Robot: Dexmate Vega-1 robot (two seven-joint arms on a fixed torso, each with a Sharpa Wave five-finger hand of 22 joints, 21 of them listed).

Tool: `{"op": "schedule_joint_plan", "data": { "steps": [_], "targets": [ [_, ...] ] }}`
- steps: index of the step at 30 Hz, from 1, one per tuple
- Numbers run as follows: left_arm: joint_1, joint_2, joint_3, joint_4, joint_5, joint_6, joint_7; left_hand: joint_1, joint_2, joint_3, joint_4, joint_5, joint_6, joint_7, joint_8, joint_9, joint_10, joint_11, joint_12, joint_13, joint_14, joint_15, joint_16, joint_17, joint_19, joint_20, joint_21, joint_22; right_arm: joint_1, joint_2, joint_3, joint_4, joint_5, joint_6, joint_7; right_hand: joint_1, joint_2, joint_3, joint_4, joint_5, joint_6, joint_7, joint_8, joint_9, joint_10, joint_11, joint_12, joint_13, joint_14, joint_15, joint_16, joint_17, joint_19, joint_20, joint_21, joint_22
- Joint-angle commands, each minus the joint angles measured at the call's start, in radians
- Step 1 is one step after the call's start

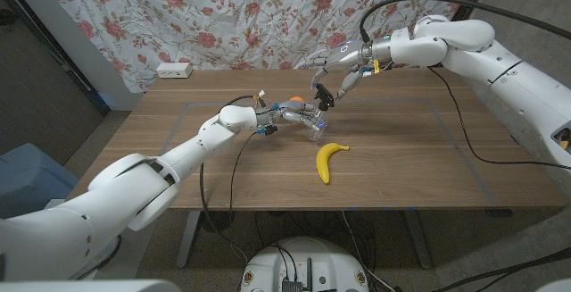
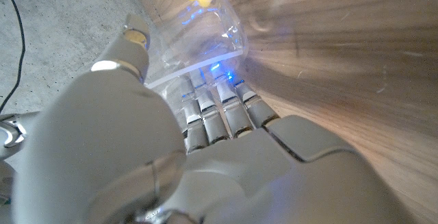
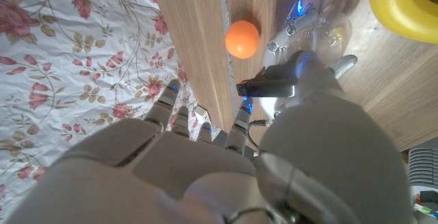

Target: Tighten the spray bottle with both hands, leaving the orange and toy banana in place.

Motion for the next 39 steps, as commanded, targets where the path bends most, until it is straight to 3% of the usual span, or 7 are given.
{"op": "schedule_joint_plan", "data": {
  "steps": [1,39],
  "targets": [
    [0.025,0.027,-0.004,-0.068,0.000,0.040,0.026,-0.022,0.143,0.015,0.013,0.009,0.155,-0.039,0.166,0.007,0.111,-0.098,0.005,0.005,0.003,-0.139,-0.004,0.004,0.010,-0.049,-0.001,0.004,0.028,0.015,-0.023,0.056,-0.014,0.059,-0.014,0.000,0.014,-0.002,0.007,0.008,0.012,-0.001,-0.003,0.001,0.002,-0.003,0.007,0.003,0.001,-0.007,0.004,0.006,0.007,-0.007,0.005,0.001],
    [-0.015,-0.009,0.011,0.012,0.011,0.001,0.004,-0.023,0.142,0.015,0.013,0.009,0.159,-0.040,0.167,0.006,0.118,-0.105,0.003,0.009,0.010,-0.143,-0.005,0.005,0.011,-0.050,-0.001,0.004,0.037,0.038,-0.026,0.104,0.200,-0.034,0.171,-0.032,0.016,-0.017,0.020,0.030,0.051,0.000,0.008,0.004,-0.003,0.007,0.007,0.003,0.005,-0.006,0.010,0.009,0.040,-0.030,0.013,0.001]
  ]
}}
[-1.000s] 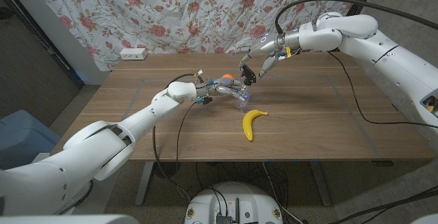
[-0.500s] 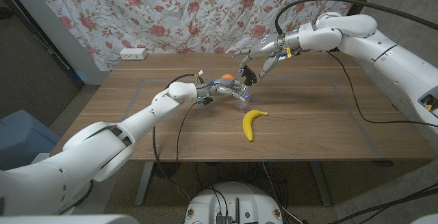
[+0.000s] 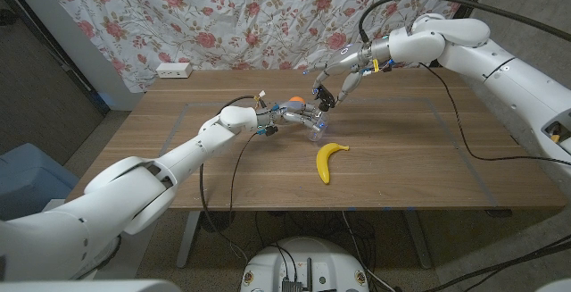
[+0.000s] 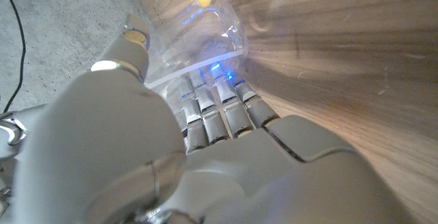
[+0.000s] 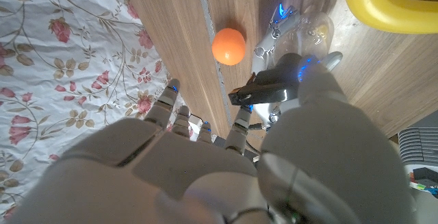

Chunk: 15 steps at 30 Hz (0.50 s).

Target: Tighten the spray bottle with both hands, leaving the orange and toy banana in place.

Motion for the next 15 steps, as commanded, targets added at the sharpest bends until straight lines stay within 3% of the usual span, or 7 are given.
{"op": "schedule_joint_plan", "data": {
  "steps": [1,9,15],
  "targets": [
    [-0.019,-0.015,0.007,0.035,0.007,-0.021,-0.015,-0.023,0.142,0.015,0.013,0.005,0.159,-0.039,0.167,0.005,0.113,-0.103,0.005,0.004,0.010,-0.144,0.000,0.005,0.011,-0.050,-0.001,0.004,-0.002,0.004,0.001,0.013,0.078,-0.043,0.057,-0.016,-0.001,-0.001,0.004,0.008,0.013,0.001,0.009,0.001,-0.002,0.007,0.003,0.003,0.001,-0.003,0.010,0.004,0.013,-0.004,0.006,0.001],
    [-0.024,-0.027,0.006,0.062,0.002,-0.036,-0.025,-0.024,0.141,0.014,0.013,0.005,0.161,-0.039,0.168,0.005,0.114,-0.103,0.004,0.005,0.010,-0.144,0.000,0.005,0.010,-0.050,-0.001,0.004,-0.003,-0.001,0.002,0.009,0.090,-0.064,0.073,-0.031,0.001,-0.007,0.009,0.015,0.047,0.002,0.021,0.003,0.023,0.003,0.013,0.003,0.008,-0.004,0.014,0.005,0.029,-0.014,0.008,0.000],
    [-0.017,-0.020,0.005,0.045,0.002,-0.028,-0.021,-0.024,0.142,0.014,0.013,0.005,0.161,-0.040,0.168,0.005,0.115,-0.104,0.004,0.006,0.011,-0.143,0.000,0.006,0.010,-0.049,-0.001,0.004,-0.011,-0.007,0.009,0.009,0.100,-0.076,0.065,-0.045,0.001,-0.015,0.012,0.022,0.095,0.003,0.038,0.004,0.033,-0.001,0.014,0.002,0.017,-0.009,0.018,0.005,0.049,-0.040,0.009,-0.001]
  ]
}}
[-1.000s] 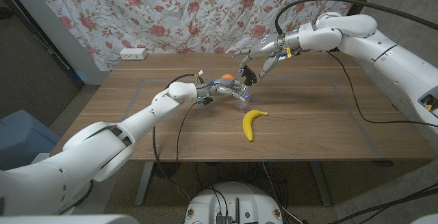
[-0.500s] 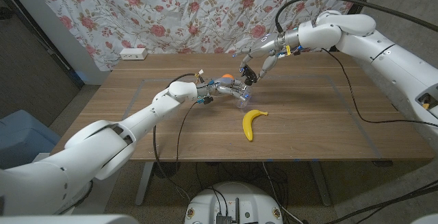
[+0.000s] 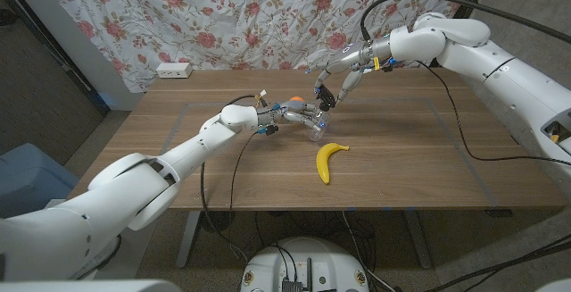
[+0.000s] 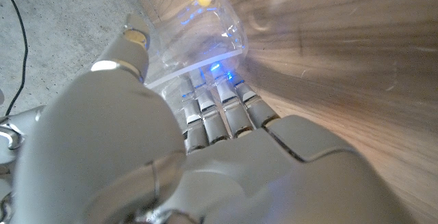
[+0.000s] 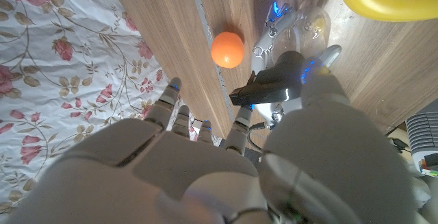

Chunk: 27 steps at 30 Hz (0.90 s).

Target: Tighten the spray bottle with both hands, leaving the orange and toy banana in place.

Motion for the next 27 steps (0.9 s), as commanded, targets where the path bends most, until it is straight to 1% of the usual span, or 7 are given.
{"op": "schedule_joint_plan", "data": {
  "steps": [1,4,6,9,14,26,27],
  "targets": [
    [0.002,-0.001,0.001,0.001,0.000,-0.003,-0.002,-0.024,0.143,0.014,0.014,0.006,0.161,-0.039,0.168,0.005,0.112,-0.106,0.003,0.007,0.010,-0.143,0.000,0.006,0.010,-0.049,-0.001,0.004,-0.011,-0.009,0.010,0.003,0.035,-0.032,0.012,-0.011,-0.001,-0.007,0.004,0.008,0.037,0.000,0.016,0.004,0.013,-0.006,0.008,0.002,0.012,-0.005,0.011,0.006,0.016,-0.013,0.009,-0.001],
    [0.006,0.003,-0.001,-0.007,0.000,0.000,0.004,-0.024,0.142,0.014,0.013,0.006,0.161,-0.039,0.168,0.005,0.113,-0.105,0.004,0.007,0.011,-0.144,-0.001,0.006,0.010,-0.050,-0.001,0.004,-0.012,-0.010,0.010,0.001,0.040,-0.042,0.019,-0.018,-0.003,-0.012,0.004,0.012,0.069,0.002,0.027,0.004,0.027,-0.013,0.011,0.001,0.019,-0.009,0.014,0.006,0.027,-0.028,0.009,-0.002],
    [0.011,0.007,-0.005,-0.017,-0.001,0.003,0.013,-0.025,0.143,0.014,0.014,0.006,0.160,-0.039,0.168,0.005,0.113,-0.103,0.003,0.007,0.010,-0.143,0.000,0.006,0.010,-0.049,-0.002,0.004,-0.015,-0.012,0.013,-0.003,0.044,-0.050,0.019,-0.022,-0.003,-0.014,0.003,0.014,0.086,0.001,0.033,0.003,0.034,-0.018,0.012,0.000,0.021,-0.015,0.015,0.007,0.032,-0.033,0.009,-0.002],
    [0.013,0.012,-0.005,-0.025,0.000,0.008,0.015,-0.025,0.143,0.014,0.014,0.006,0.161,-0.038,0.168,0.005,0.115,-0.105,0.004,0.007,0.012,-0.144,0.000,0.006,0.010,-0.049,-0.001,0.004,-0.020,-0.016,0.017,-0.015,0.048,-0.067,0.023,-0.024,-0.002,-0.016,0.003,0.016,0.099,0.000,0.037,0.003,0.046,-0.020,0.015,0.000,0.025,-0.018,0.017,0.007,0.036,-0.035,0.008,-0.002],
    [0.015,0.015,-0.005,-0.031,0.000,0.012,0.015,-0.026,0.143,0.014,0.014,0.005,0.162,-0.037,0.168,0.005,0.113,-0.105,0.002,0.008,0.012,-0.144,-0.001,0.006,0.011,-0.049,-0.001,0.004,-0.033,-0.020,0.025,-0.030,0.068,-0.101,0.029,-0.035,0.003,-0.020,0.005,0.020,0.153,0.003,0.056,0.002,0.077,-0.020,0.021,-0.002,0.036,-0.025,0.021,0.008,0.048,-0.042,0.007,-0.002],
    [0.022,0.022,-0.006,-0.047,-0.001,0.019,0.020,-0.029,0.144,0.015,0.016,0.005,0.162,-0.039,0.168,0.005,0.115,-0.103,0.002,0.009,0.015,-0.142,-0.002,0.005,0.011,-0.049,-0.001,0.004,-0.065,-0.026,0.034,-0.064,0.076,-0.156,0.014,-0.050,0.014,-0.026,0.009,0.021,0.239,0.003,0.085,-0.001,0.119,-0.033,0.026,-0.004,0.053,-0.035,0.027,0.009,0.066,-0.047,0.006,-0.002],
    [0.024,0.023,-0.007,-0.050,-0.002,0.020,0.021,-0.029,0.144,0.015,0.016,0.006,0.163,-0.039,0.169,0.005,0.114,-0.101,0.002,0.009,0.015,-0.141,-0.002,0.005,0.010,-0.049,-0.002,0.004,-0.068,-0.027,0.035,-0.066,0.077,-0.159,0.012,-0.055,0.016,-0.028,0.011,0.019,0.255,0.004,0.089,-0.001,0.130,-0.034,0.028,-0.005,0.057,-0.037,0.029,0.009,0.070,-0.049,0.006,-0.002]
  ]
}}
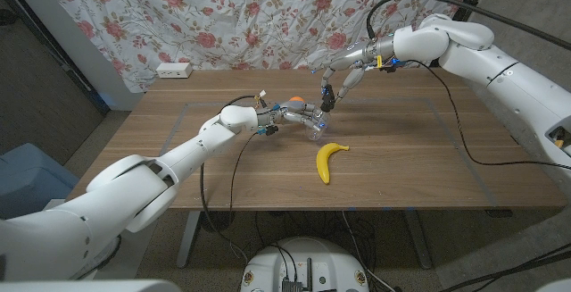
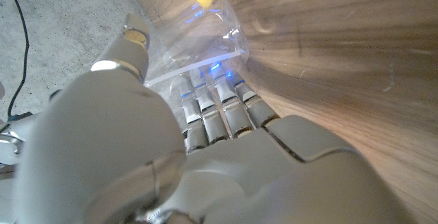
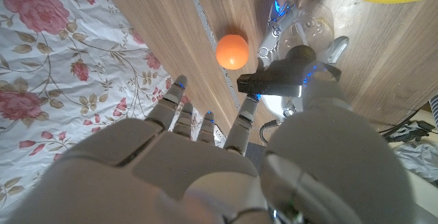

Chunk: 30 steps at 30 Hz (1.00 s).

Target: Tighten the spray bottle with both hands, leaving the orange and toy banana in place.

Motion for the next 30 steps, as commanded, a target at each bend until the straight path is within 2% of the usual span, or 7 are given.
{"op": "schedule_joint_plan", "data": {
  "steps": [1,7,14,24,30],
  "targets": [
    [0.011,0.011,-0.003,-0.023,-0.002,0.014,0.009,-0.029,0.144,0.015,0.015,0.008,0.163,-0.039,0.169,0.005,0.114,-0.102,0.003,0.004,0.009,-0.137,-0.002,0.003,0.011,-0.049,-0.001,0.004,-0.033,-0.009,0.012,-0.037,0.014,-0.059,-0.012,-0.021,0.008,-0.005,0.002,0.003,0.036,0.001,0.015,0.002,0.026,0.000,0.009,0.002,0.015,-0.002,0.009,0.004,0.013,-0.006,0.006,0.003],
    [0.019,0.021,-0.005,-0.044,0.000,0.022,0.019,-0.029,0.144,0.015,0.015,0.008,0.164,-0.038,0.169,0.005,0.114,-0.103,0.002,0.005,0.009,-0.137,-0.002,0.004,0.011,-0.049,-0.001,0.004,-0.055,-0.020,0.021,-0.070,0.018,-0.101,-0.013,-0.043,0.011,-0.014,0.009,-0.003,0.077,0.002,0.025,-0.002,0.058,-0.005,0.013,0.001,0.022,-0.006,0.011,0.005,0.021,-0.006,0.004,0.004],
    [0.026,0.028,-0.007,-0.058,0.000,0.026,0.025,-0.030,0.144,0.015,0.015,0.008,0.164,-0.038,0.169,0.005,0.116,-0.102,0.002,0.005,0.010,-0.137,-0.003,0.004,0.011,-0.049,-0.001,0.004,-0.092,-0.040,0.037,-0.124,0.011,-0.154,-0.024,-0.068,0.019,-0.022,0.019,-0.012,0.110,0.017,0.031,-0.005,0.092,-0.002,0.018,0.000,0.042,-0.014,0.019,0.005,0.036,-0.004,0.006,0.004],
    [0.025,0.029,-0.007,-0.057,-0.001,0.023,0.023,-0.029,0.145,0.016,0.013,0.008,0.166,-0.037,0.169,0.004,0.117,-0.104,0.001,0.006,0.010,-0.138,-0.003,0.004,0.011,-0.049,-0.001,0.004,-0.148,-0.061,0.067,-0.206,-0.001,-0.252,-0.047,-0.118,0.044,-0.033,0.042,-0.030,0.179,0.037,0.044,-0.010,0.148,-0.010,0.025,-0.001,0.071,-0.031,0.031,0.006,0.054,-0.006,0.006,0.005],
    [0.021,0.025,-0.007,-0.046,-0.002,0.017,0.019,-0.029,0.147,0.017,0.014,0.009,0.164,-0.038,0.168,0.004,0.115,-0.102,0.000,0.007,0.010,-0.136,-0.003,0.005,0.011,-0.048,-0.001,0.004,-0.177,-0.066,0.076,-0.243,-0.017,-0.296,-0.071,-0.159,0.071,-0.039,0.063,-0.046,0.224,0.048,0.049,-0.013,0.186,-0.007,0.027,-0.001,0.106,-0.054,0.045,0.008,0.082,-0.020,0.011,0.005]
  ]
}}
